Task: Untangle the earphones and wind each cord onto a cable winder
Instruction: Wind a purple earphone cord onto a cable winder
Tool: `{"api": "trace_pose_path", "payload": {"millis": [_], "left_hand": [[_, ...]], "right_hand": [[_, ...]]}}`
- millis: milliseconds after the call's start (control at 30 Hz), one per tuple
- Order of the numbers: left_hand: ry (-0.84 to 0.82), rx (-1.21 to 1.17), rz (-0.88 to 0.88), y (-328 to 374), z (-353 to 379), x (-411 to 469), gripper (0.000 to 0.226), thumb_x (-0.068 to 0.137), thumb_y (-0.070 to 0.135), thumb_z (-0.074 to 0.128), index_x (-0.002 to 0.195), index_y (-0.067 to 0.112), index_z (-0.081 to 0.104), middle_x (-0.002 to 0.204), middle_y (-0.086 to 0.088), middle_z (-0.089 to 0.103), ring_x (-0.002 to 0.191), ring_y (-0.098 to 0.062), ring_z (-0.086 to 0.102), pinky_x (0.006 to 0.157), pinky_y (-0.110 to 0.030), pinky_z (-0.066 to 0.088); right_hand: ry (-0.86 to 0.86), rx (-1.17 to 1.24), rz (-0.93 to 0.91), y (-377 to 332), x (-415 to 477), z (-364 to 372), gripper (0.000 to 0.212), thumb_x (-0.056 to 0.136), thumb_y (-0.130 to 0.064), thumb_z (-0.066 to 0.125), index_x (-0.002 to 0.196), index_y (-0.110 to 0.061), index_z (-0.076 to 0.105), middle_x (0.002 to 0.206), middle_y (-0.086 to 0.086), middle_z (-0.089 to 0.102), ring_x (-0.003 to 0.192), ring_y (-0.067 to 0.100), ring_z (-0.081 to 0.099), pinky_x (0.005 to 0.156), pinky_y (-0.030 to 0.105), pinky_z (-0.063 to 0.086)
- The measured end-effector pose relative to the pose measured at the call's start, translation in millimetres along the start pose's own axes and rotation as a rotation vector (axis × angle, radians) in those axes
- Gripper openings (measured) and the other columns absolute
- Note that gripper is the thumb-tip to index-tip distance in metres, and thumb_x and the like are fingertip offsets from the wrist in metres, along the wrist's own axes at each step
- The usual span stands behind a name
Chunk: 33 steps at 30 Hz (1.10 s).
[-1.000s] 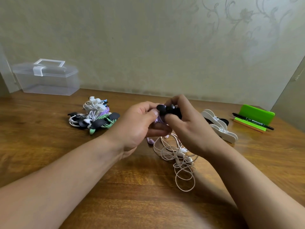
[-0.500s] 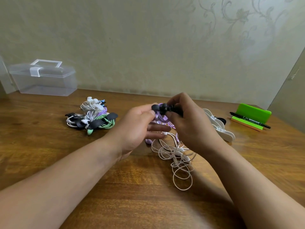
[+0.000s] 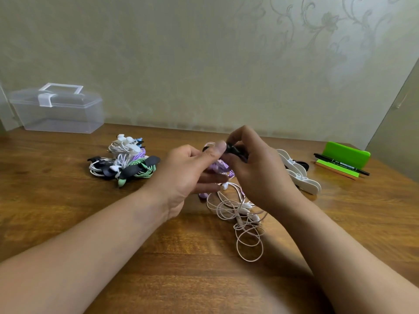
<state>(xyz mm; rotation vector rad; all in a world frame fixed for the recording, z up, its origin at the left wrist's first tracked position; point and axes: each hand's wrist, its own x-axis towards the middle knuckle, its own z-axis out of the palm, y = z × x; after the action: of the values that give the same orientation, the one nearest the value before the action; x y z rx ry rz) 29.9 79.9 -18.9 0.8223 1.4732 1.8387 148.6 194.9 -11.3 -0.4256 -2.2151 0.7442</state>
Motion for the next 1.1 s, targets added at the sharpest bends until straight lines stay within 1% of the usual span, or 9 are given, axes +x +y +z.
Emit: {"api": "trace_pose_path", "payload": {"millis": [200,300,400,500,567,633,733,967,1100], "left_hand": [[-0.148,-0.049,-0.145,5,-7,0,0.036,0.103,0.025,0.061,0.122,-0.005,0.055,0.109,-0.034,0.07,0.091,-0.042,0.076,0.07,-0.038,0.066],[-0.301,-0.024,-0.227,6,-8,-3,0.034,0.107,0.023,0.051,0.124,-0.005,0.061,0.105,-0.027,0.074,0.096,-0.039,0.074,0.084,-0.041,0.063],[-0.356,-0.015,-0.243,5,-9,-4,0.042,0.106,0.027,0.051,0.128,-0.007,0.058,0.101,-0.022,0.072,0.092,-0.035,0.071,0.08,-0.038,0.064],[-0.321,-0.046,-0.191,4,-7,-1,0.046,0.106,0.03,0.048,0.129,-0.008,0.056,0.101,-0.022,0.066,0.082,-0.028,0.068,0.07,-0.032,0.064],[-0.279,-0.074,-0.149,4,-7,1,0.046,0.107,0.03,0.048,0.128,-0.01,0.056,0.101,-0.023,0.065,0.08,-0.026,0.069,0.066,-0.029,0.062],[-0.243,-0.092,-0.111,6,-7,3,0.045,0.108,0.028,0.047,0.129,-0.011,0.054,0.103,-0.025,0.063,0.078,-0.025,0.069,0.066,-0.028,0.062],[-0.21,-0.109,-0.079,6,-8,4,0.044,0.109,0.026,0.045,0.132,-0.011,0.053,0.104,-0.025,0.062,0.076,-0.022,0.069,0.065,-0.028,0.061],[-0.066,-0.127,-0.032,-3,-4,8,0.033,0.11,0.024,0.046,0.116,-0.004,0.063,0.095,-0.02,0.067,0.072,-0.019,0.068,0.059,-0.026,0.059],[-0.008,-0.037,0.005,-4,2,4,0.024,0.109,0.025,0.049,0.1,0.007,0.063,0.075,-0.006,0.072,0.061,-0.022,0.07,0.043,-0.026,0.05]], "right_hand": [[-0.158,-0.018,-0.055,6,2,-8,0.02,0.098,-0.013,0.07,0.106,-0.025,0.056,0.088,-0.008,0.071,0.081,0.01,0.066,0.067,0.023,0.051],[-0.224,-0.027,-0.065,9,1,-13,0.02,0.097,-0.013,0.072,0.105,-0.026,0.059,0.089,-0.009,0.072,0.079,0.01,0.065,0.068,0.021,0.049],[-0.28,-0.024,-0.062,11,2,-15,0.021,0.098,-0.011,0.068,0.109,-0.026,0.06,0.091,-0.008,0.071,0.082,0.012,0.067,0.073,0.032,0.054],[-0.25,0.054,-0.049,12,4,-14,0.029,0.098,-0.006,0.054,0.12,-0.023,0.062,0.107,-0.006,0.073,0.099,0.013,0.07,0.085,0.039,0.057],[-0.16,0.065,-0.011,13,6,-13,0.034,0.102,-0.003,0.051,0.129,-0.021,0.063,0.115,-0.009,0.074,0.103,0.006,0.069,0.088,0.032,0.057],[-0.064,0.032,0.013,14,6,-12,0.032,0.104,-0.006,0.057,0.13,-0.022,0.064,0.104,-0.013,0.076,0.087,0.003,0.069,0.074,0.021,0.053],[-0.015,-0.046,0.046,15,6,-6,0.023,0.103,-0.013,0.061,0.122,-0.025,0.065,0.085,-0.01,0.073,0.069,0.009,0.066,0.062,0.027,0.051],[-0.029,-0.205,0.039,1,1,1,0.006,0.096,-0.018,0.062,0.097,-0.023,0.065,0.081,-0.009,0.069,0.07,0.006,0.062,0.057,0.022,0.045],[-0.033,-0.251,-0.051,-8,-4,1,0.002,0.092,-0.021,0.065,0.09,-0.021,0.063,0.071,-0.007,0.064,0.064,0.012,0.058,0.057,0.033,0.044]]}}
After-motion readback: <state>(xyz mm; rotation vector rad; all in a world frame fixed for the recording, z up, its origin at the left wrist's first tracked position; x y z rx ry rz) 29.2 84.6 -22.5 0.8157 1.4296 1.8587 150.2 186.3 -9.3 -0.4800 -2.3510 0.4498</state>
